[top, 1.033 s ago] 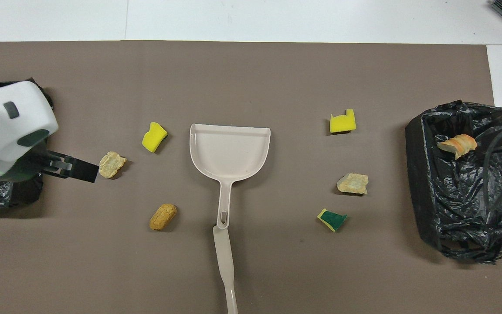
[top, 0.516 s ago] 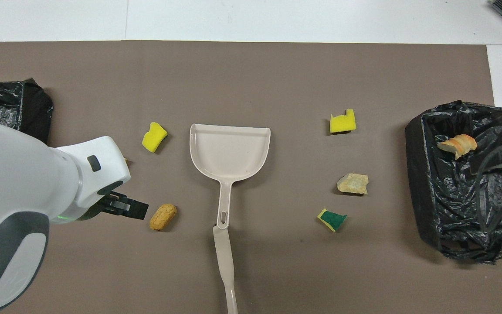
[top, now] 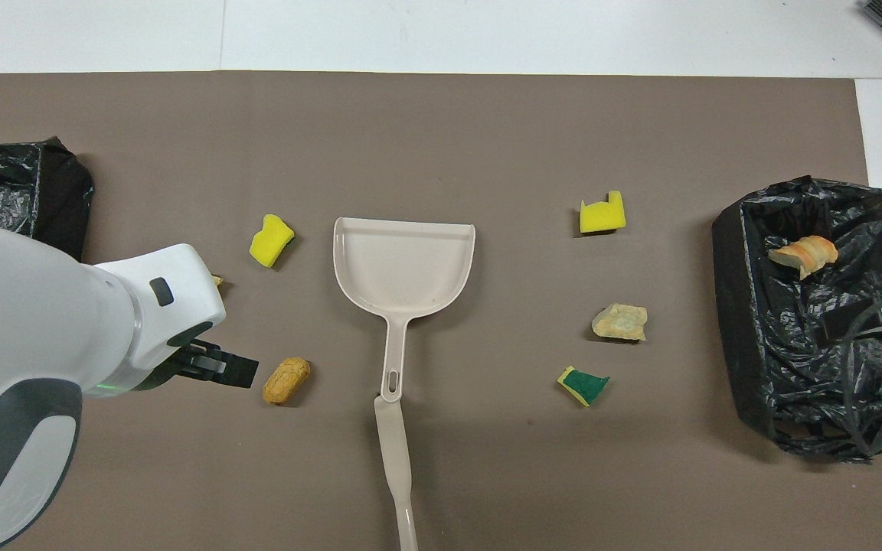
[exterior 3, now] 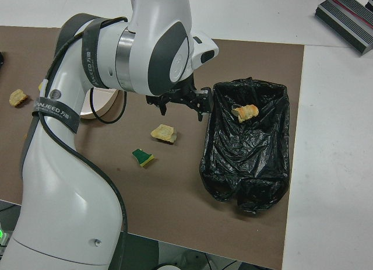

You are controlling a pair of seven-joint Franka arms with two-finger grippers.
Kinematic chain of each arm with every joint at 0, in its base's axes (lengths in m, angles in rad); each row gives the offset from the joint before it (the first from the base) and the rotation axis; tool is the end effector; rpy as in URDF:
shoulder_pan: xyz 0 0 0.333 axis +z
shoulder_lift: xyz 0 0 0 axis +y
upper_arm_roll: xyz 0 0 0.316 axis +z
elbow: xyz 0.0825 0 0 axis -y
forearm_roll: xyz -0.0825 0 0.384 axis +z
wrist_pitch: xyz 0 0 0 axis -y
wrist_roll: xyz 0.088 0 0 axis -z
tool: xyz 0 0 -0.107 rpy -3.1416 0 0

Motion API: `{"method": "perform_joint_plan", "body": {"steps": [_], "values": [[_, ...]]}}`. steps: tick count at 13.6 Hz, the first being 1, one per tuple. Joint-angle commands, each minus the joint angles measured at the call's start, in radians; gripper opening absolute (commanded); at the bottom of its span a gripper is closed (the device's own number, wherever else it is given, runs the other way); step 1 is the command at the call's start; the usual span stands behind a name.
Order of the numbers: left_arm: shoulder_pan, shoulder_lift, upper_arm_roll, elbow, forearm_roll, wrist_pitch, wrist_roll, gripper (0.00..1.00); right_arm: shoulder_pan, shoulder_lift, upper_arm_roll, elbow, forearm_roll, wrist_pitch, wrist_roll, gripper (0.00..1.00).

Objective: Sweep and dump trash in bin

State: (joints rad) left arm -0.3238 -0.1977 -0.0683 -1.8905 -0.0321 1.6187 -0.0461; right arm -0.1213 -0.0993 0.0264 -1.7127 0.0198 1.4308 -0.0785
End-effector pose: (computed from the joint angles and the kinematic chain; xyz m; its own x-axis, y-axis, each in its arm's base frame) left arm 0.4505 -0.1927 0.5807 0.9394 -0.3344 -0.0752 -0.3343 -0.9424 0.0150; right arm 0.5031 -0.0449 0.6005 0.9836 -0.0127 -0.1797 -0.0186 -0.9993 -0.0313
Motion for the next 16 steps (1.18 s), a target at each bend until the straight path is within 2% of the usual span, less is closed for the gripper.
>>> {"method": "perform_joint_plan", "body": {"steps": [1, 3, 6, 9, 12, 14, 16], "values": [[-0.012, -0.031, 0.010, -0.039, -0.012, 0.029, -0.006, 1.00, 0.053, 0.004, 0.006, -0.015, 0.008, 0.080, -0.052, 1.00], [-0.012, -0.031, 0.010, -0.039, -0.011, 0.029, -0.006, 1.00, 0.080, 0.054, 0.013, -0.010, 0.022, 0.144, -0.119, 1.00], [-0.034, -0.034, 0.010, -0.048, -0.028, 0.049, -0.006, 1.00, 0.172, 0.130, 0.021, -0.014, 0.035, 0.299, -0.240, 1.00], [-0.075, -0.060, 0.010, -0.106, -0.032, 0.062, -0.029, 1.00, 0.254, 0.219, 0.024, -0.013, 0.060, 0.446, -0.241, 1.00], [-0.074, -0.069, 0.010, -0.127, -0.034, 0.082, -0.029, 1.00, 0.345, 0.305, 0.024, -0.011, 0.072, 0.597, -0.100, 1.00], [-0.067, -0.069, 0.010, -0.127, -0.034, 0.082, -0.029, 1.00, 0.394, 0.348, 0.024, -0.004, 0.072, 0.657, 0.016, 1.00], [-0.066, -0.069, 0.012, -0.127, -0.034, 0.081, -0.028, 1.00, 0.445, 0.407, 0.024, 0.034, 0.071, 0.680, 0.208, 1.00]]}}
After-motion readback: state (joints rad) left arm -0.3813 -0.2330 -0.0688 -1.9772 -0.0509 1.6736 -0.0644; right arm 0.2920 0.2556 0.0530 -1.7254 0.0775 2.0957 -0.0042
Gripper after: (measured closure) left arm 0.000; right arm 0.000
